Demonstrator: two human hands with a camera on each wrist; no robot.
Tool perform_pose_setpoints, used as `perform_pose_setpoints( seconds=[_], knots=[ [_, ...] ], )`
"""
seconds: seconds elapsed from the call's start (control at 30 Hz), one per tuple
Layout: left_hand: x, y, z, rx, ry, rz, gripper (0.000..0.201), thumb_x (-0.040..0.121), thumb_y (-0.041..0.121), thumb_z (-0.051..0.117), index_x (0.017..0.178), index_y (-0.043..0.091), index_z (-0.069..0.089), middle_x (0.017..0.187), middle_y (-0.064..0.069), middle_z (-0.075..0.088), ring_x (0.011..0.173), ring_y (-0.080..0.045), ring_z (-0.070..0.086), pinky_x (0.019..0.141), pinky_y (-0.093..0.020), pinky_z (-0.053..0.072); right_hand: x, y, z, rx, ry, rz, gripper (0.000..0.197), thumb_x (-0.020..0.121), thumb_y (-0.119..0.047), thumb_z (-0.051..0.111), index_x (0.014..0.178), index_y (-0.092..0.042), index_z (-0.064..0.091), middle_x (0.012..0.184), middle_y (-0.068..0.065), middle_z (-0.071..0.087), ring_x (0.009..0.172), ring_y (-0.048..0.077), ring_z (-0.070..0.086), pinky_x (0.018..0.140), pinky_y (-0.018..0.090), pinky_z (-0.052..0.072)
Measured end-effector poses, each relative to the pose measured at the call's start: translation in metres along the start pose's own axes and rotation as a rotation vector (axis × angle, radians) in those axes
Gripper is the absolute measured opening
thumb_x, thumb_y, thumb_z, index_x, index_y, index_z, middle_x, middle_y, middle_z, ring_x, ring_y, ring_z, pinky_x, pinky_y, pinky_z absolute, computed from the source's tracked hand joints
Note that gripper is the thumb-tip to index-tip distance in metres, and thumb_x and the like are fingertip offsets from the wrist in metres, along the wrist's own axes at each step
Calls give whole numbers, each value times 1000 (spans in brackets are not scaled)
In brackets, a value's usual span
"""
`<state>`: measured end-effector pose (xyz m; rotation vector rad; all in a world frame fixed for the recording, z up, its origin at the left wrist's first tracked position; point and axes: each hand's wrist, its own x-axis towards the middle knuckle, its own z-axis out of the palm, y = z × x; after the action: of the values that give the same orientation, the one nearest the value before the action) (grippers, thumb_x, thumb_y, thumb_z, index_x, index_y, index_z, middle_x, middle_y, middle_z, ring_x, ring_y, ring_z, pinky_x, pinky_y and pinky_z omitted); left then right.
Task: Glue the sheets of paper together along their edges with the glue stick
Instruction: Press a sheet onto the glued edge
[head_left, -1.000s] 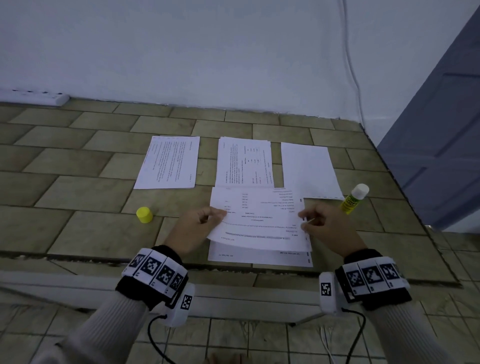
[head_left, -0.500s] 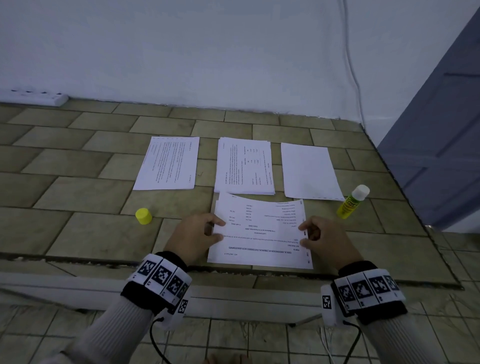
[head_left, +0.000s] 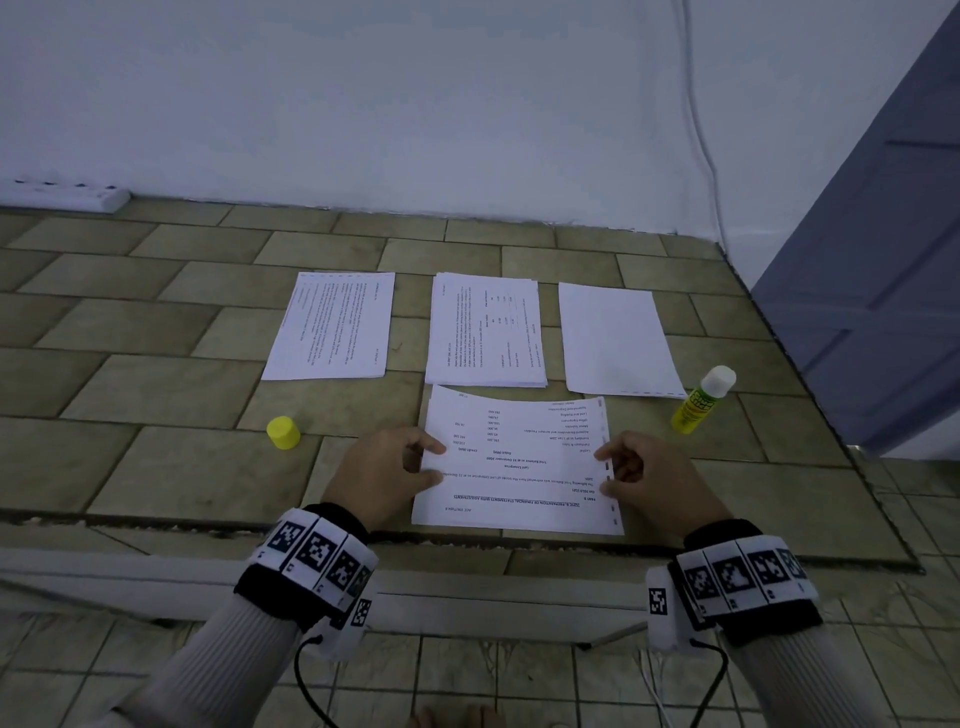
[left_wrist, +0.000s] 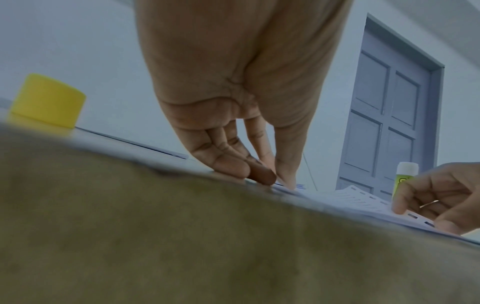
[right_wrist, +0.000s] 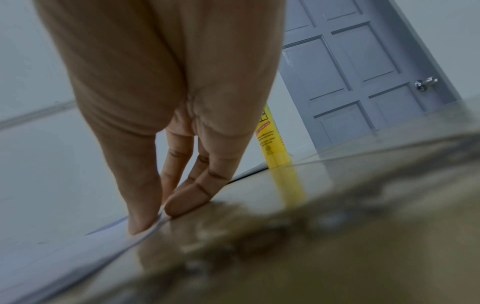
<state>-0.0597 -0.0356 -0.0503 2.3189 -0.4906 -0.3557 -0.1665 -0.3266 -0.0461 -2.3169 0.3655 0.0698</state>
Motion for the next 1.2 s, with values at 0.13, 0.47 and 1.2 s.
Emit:
perform_pose_setpoints(
  seconds=[0.13, 0.47, 1.2],
  knots=[
    [0, -1, 0, 18, 5, 2, 23, 83, 19, 76, 102, 26, 68, 73, 24, 49, 71, 0, 50, 61, -8, 35, -1, 1, 0, -7, -2, 0, 29, 77, -4, 74, 100, -17, 63, 93, -3, 61, 82, 7, 59, 64, 9, 46],
    [-4, 1, 0, 17, 12, 5, 23, 82, 18, 77, 102, 27, 68, 77, 20, 54, 69, 2, 50, 58, -7, 37, -1, 4, 0, 25, -3, -1, 30, 76, -1, 74, 98, -17, 62, 91, -5, 61, 82, 8, 58, 63, 6, 46],
    [-2, -4, 2, 39, 18, -30, 25, 81, 22, 78, 104, 23, 67, 78, 10, 60, 74, -7, 55, 63, -16, 40, -1, -1, 3, -65, 5, -5, 29, 78, -3, 72, 102, -16, 62, 96, 1, 59, 82, 10, 57, 70, 16, 49]
  ],
)
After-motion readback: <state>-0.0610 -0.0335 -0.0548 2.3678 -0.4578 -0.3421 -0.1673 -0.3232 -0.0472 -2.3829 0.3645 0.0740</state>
